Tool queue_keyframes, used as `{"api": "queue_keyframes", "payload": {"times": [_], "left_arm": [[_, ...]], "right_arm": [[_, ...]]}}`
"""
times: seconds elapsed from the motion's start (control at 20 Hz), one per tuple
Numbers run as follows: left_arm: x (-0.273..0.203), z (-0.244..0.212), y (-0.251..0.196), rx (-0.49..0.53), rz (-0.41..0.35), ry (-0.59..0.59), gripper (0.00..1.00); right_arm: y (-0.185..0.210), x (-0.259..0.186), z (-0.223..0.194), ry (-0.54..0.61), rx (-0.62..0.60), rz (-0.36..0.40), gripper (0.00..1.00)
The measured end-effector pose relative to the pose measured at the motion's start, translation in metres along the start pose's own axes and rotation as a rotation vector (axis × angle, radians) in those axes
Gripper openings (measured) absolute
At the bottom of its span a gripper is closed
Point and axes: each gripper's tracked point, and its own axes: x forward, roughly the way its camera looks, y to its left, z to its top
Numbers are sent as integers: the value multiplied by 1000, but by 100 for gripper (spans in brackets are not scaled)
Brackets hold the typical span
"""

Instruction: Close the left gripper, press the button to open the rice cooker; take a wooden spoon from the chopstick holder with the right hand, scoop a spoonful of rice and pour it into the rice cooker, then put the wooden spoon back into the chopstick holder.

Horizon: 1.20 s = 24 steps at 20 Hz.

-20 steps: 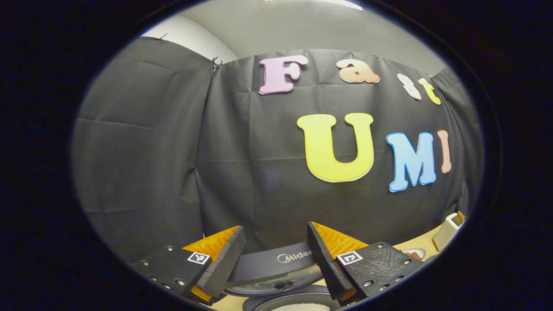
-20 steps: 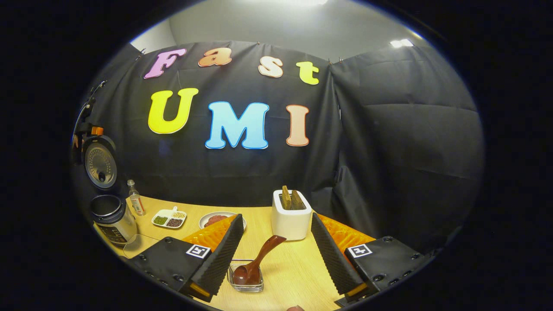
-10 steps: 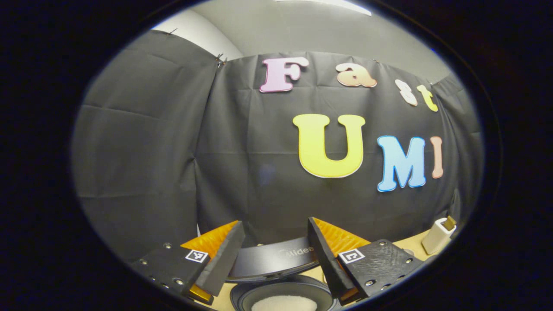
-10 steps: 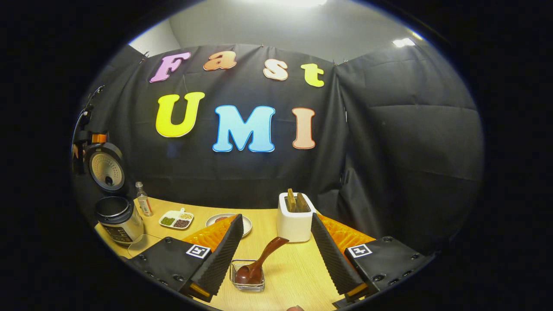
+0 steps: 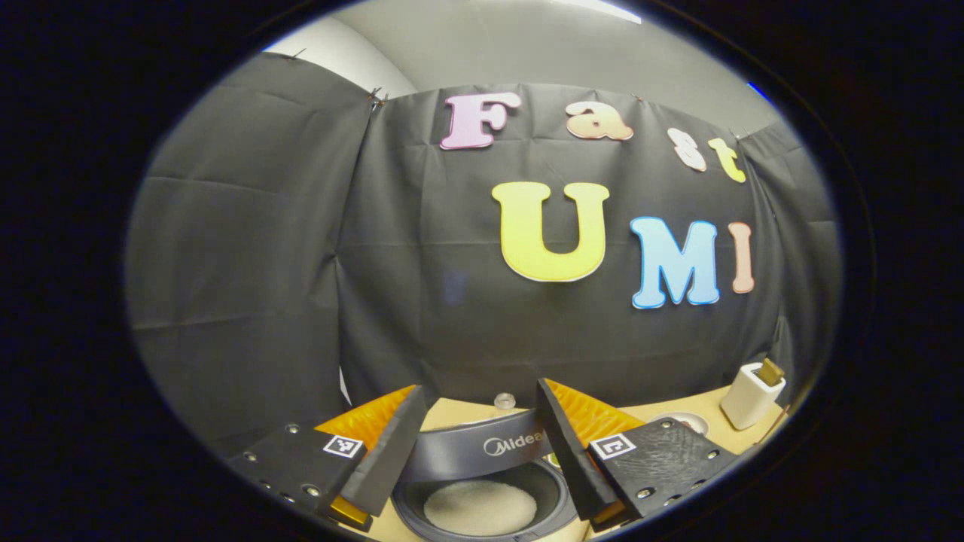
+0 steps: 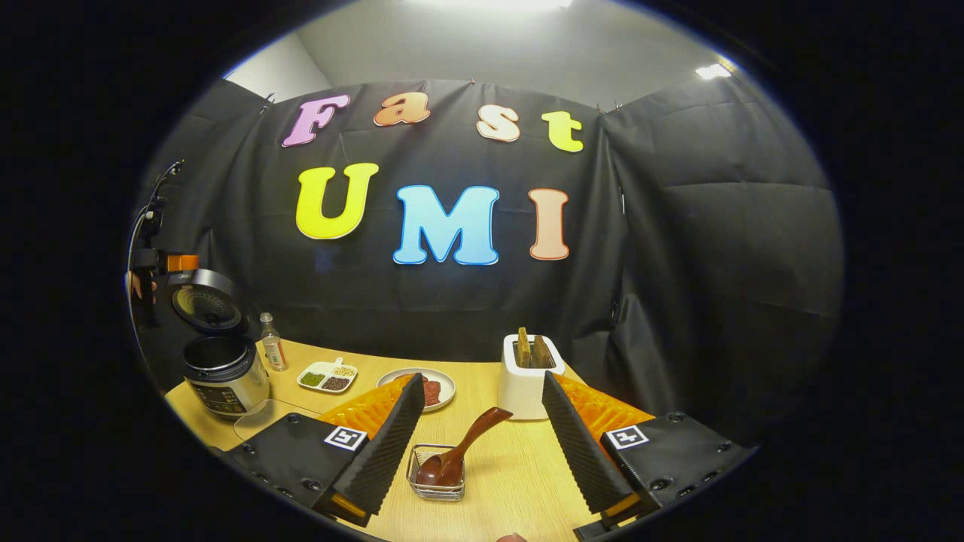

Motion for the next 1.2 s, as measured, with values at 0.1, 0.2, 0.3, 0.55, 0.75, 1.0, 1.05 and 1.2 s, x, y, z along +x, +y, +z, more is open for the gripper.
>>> {"api": "queue_keyframes", "payload": {"times": [0.1, 0.2, 0.3, 0.55, 0.75, 1.0, 1.05, 1.2], "left_arm": [[-9, -10, -4, 1, -3, 9, 94], [-6, -10, -4, 1, -6, 18, 94], [-7, -17, -6, 1, -8, 29, 89], [-12, -23, -8, 5, -20, 47, 89], [-5, -43, -10, 6, -21, 87, 94], [4, -66, -10, 21, -25, 136, 89], [4, -69, -11, 24, -25, 134, 89], [-3, -82, -15, 31, -18, 133, 89]], "right_arm": [[0, -2, -1, -1, -3, 14, 99], [-2, -3, -2, 4, -5, 21, 99], [-5, -5, -3, 5, -4, 23, 99], [-9, -8, -4, 6, -1, 26, 99], [-10, -10, -5, 3, 0, 28, 99], [-12, -11, -7, 9, 1, 26, 99], [-13, -10, -5, 6, -1, 23, 99], [-14, -9, -5, 7, -2, 21, 99]]}}
